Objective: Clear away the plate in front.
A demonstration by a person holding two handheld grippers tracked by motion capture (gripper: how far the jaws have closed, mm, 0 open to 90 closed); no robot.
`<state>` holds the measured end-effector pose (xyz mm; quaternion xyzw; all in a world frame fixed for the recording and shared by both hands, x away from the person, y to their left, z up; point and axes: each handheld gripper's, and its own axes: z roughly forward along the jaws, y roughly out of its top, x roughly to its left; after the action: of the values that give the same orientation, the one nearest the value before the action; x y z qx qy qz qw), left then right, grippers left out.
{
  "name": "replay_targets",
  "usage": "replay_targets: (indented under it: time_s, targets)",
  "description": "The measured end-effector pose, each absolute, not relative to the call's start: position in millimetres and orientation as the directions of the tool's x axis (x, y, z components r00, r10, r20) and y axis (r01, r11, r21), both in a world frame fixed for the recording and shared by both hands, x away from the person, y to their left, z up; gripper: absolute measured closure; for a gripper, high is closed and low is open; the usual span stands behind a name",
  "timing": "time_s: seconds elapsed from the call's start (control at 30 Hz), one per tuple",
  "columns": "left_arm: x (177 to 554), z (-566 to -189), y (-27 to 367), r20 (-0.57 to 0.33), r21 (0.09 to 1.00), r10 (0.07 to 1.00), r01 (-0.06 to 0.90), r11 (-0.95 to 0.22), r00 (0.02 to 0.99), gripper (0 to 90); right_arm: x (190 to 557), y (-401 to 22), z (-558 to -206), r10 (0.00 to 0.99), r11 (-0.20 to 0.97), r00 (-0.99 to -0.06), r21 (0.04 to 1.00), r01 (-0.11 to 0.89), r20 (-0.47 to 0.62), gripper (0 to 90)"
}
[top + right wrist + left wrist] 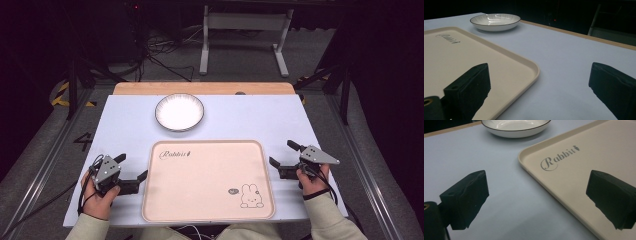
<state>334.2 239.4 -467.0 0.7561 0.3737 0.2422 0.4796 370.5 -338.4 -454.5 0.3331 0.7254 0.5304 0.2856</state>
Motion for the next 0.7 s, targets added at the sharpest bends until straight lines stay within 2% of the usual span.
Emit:
replay_targets:
  time_s: [0.23,0.43,0.7]
  targets:
    - [336.1,-467.0,245.4,-0.056,0.913,0.784,0.349,-0.21,0.618,2.4,369.9,-337.4,-454.6,0.783,0.223,-0.618,0.959,0.176,-0.069,4.0]
    - [336.9,-467.0,243.2,-0.036,0.907,0.769,0.344,-0.244,0.639,3.6,370.6,-337.3,-454.5,0.779,0.229,-0.623,0.957,0.18,-0.069,4.1]
    - [338.6,-466.9,245.4,-0.06,0.904,0.774,0.363,-0.226,0.631,5.9,371.4,-338.0,-454.4,0.782,0.22,-0.62,0.957,0.187,-0.058,3.9]
